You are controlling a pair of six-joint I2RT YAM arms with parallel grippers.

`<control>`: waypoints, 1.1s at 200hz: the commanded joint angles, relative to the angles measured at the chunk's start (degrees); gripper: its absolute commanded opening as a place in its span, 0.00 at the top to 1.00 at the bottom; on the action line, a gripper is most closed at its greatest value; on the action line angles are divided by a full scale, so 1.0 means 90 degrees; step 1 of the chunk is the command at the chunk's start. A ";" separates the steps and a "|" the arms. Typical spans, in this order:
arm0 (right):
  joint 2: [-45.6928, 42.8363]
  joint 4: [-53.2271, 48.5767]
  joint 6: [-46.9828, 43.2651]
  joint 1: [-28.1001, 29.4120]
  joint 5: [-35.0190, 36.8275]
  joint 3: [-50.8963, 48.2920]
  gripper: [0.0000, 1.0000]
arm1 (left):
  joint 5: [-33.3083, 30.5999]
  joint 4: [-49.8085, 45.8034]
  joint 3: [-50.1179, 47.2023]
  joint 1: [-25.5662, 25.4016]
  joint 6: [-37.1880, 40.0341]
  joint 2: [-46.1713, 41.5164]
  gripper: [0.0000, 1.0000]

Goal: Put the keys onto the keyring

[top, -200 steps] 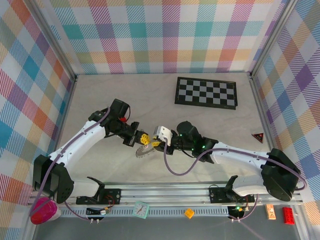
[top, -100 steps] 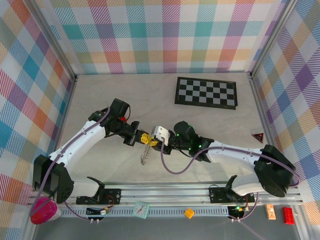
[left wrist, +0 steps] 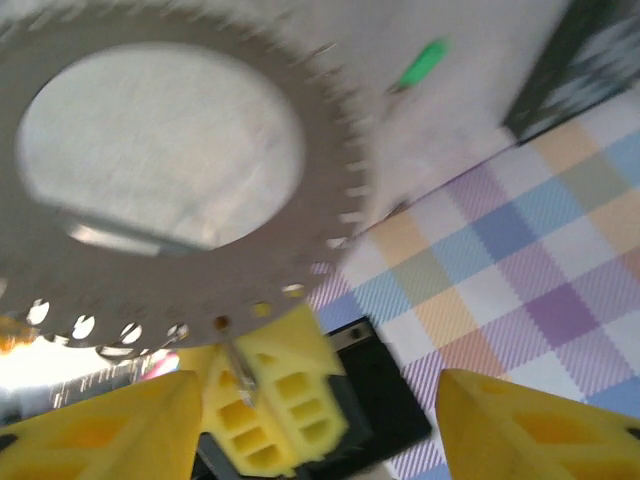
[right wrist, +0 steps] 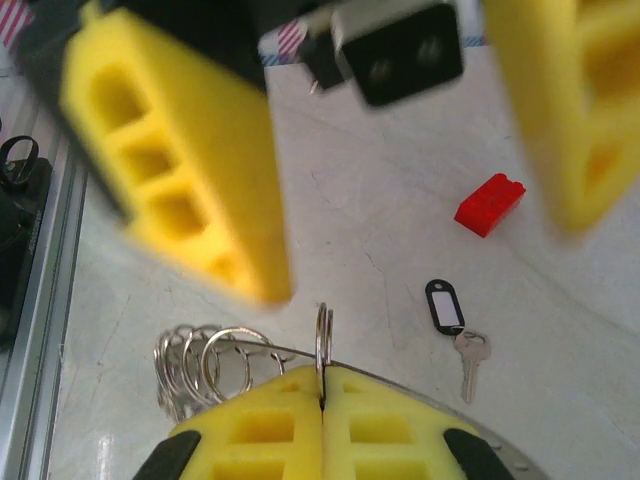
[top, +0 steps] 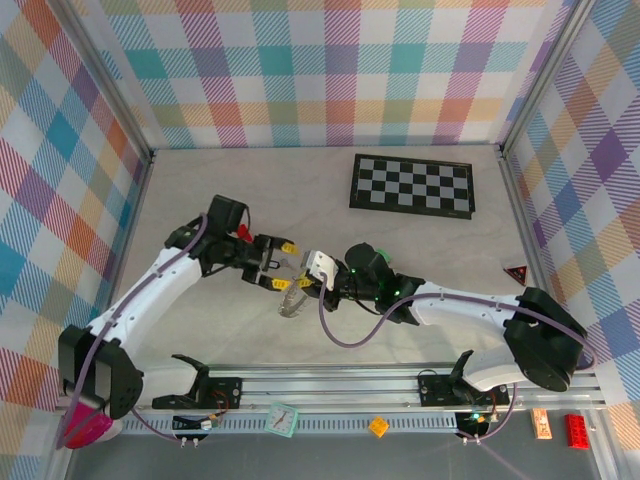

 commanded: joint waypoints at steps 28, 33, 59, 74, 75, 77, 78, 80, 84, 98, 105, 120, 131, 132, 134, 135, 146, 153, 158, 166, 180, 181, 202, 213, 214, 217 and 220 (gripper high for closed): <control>-0.0537 -0.0574 -0.0379 0.0020 0.0137 0.0106 1.00 | -0.3003 0.0670 0.0717 0.0440 0.5538 -0.1060 0.37; -0.0562 -0.0673 -0.0433 0.0020 0.0128 0.0120 1.00 | -0.3045 0.0767 0.0631 0.0438 0.6123 -0.1184 0.37; -0.0634 -0.1233 -0.0740 0.0019 0.0033 0.0309 1.00 | -0.2476 0.1560 -0.0249 0.0429 0.8668 -0.1952 0.43; -0.0607 -0.1569 -0.0905 0.0004 -0.0043 0.0498 1.00 | -0.1170 0.1855 -0.0697 0.0406 1.0298 -0.2296 0.44; -0.0606 -0.1590 -0.0911 0.0007 -0.0046 0.0516 1.00 | -0.1085 0.1853 -0.0718 0.0403 1.0404 -0.2313 0.44; -0.0605 -0.1635 -0.0923 0.0001 -0.0068 0.0538 1.00 | -0.0941 0.1829 -0.0745 0.0393 1.0612 -0.2339 0.44; -0.0605 -0.1652 -0.0930 0.0005 -0.0073 0.0555 1.00 | -0.0878 0.1821 -0.0756 0.0386 1.0712 -0.2359 0.44; -0.0597 -0.1680 -0.0942 0.0008 -0.0072 0.0580 1.00 | -0.0764 0.1790 -0.0779 0.0376 1.0899 -0.2382 0.44; -0.0595 -0.1747 -0.0963 0.0005 -0.0099 0.0621 1.00 | -0.0592 0.1701 -0.0808 0.0357 1.1242 -0.2409 0.44; -0.0580 -0.1947 -0.1003 0.0002 -0.0160 0.0747 1.00 | -0.0145 0.1278 -0.0819 0.0295 1.2254 -0.2396 0.44; -0.0557 -0.2030 -0.1014 0.0008 -0.0183 0.0805 1.00 | 0.0032 0.1037 -0.0809 0.0266 1.2772 -0.2345 0.44; -0.0528 -0.2185 -0.1041 0.0006 -0.0238 0.0907 1.00 | 0.0180 0.0606 -0.0853 0.0023 1.3823 -0.2238 0.47; -0.0489 -0.2376 -0.1077 0.0004 -0.0307 0.1012 1.00 | 0.0222 0.0460 -0.0980 -0.0169 1.4468 -0.2224 0.48; -0.0483 -0.2384 -0.1075 0.0007 -0.0310 0.1021 1.00 | 0.0231 0.0467 -0.1000 -0.0183 1.4505 -0.2214 0.49; -0.0474 -0.2410 -0.1088 0.0006 -0.0324 0.1041 1.00 | 0.0238 0.0484 -0.1040 -0.0205 1.4562 -0.2201 0.49; -0.0471 -0.2430 -0.1096 0.0003 -0.0328 0.1051 1.00 | 0.0254 0.0499 -0.1050 -0.0215 1.4586 -0.2202 0.49; -0.0441 -0.2549 -0.1138 0.0009 -0.0369 0.1142 1.00 | 0.0360 0.0703 -0.1192 -0.0325 1.4674 -0.2084 0.52; -0.0422 -0.2623 -0.1155 0.0004 -0.0390 0.1193 1.00 | 0.0415 0.0795 -0.1216 -0.0392 1.4687 -0.1970 0.54; -0.0409 -0.2673 -0.1168 0.0009 -0.0409 0.1229 1.00 | 0.0417 0.0859 -0.1217 -0.0442 1.4687 -0.1891 0.56; -0.0400 -0.2759 -0.1172 0.0009 -0.0446 0.1293 1.00 | 0.0396 0.0958 -0.1217 -0.0521 1.4686 -0.1760 0.59; -0.0390 -0.2886 -0.1203 0.0008 -0.0503 0.1360 1.00 | 0.0348 0.1080 -0.1208 -0.0622 1.4749 -0.1605 0.60; -0.0390 -0.2898 -0.1206 0.0009 -0.0500 0.1362 1.00 | 0.0338 0.1090 -0.1212 -0.0629 1.4758 -0.1597 0.60; -0.0393 -0.3002 -0.1210 0.0009 -0.0555 0.1421 1.00 | 0.0406 0.1157 -0.1197 -0.0682 1.4939 -0.1386 0.63; -0.0390 -0.3019 -0.1201 0.0004 -0.0590 0.1446 1.00 | 0.0512 0.1177 -0.1169 -0.0703 1.4974 -0.1264 0.65; -0.0390 -0.3023 -0.1196 0.0002 -0.0598 0.1449 1.00 | 0.0523 0.1177 -0.1164 -0.0704 1.4978 -0.1250 0.65; -0.0385 -0.3019 -0.1191 0.0007 -0.0609 0.1451 1.00 | 0.0544 0.1177 -0.1156 -0.0718 1.4989 -0.1218 0.66; -0.0389 -0.3020 -0.1186 0.0004 -0.0619 0.1458 1.00 | 0.0559 0.1172 -0.1149 -0.0723 1.5000 -0.1187 0.66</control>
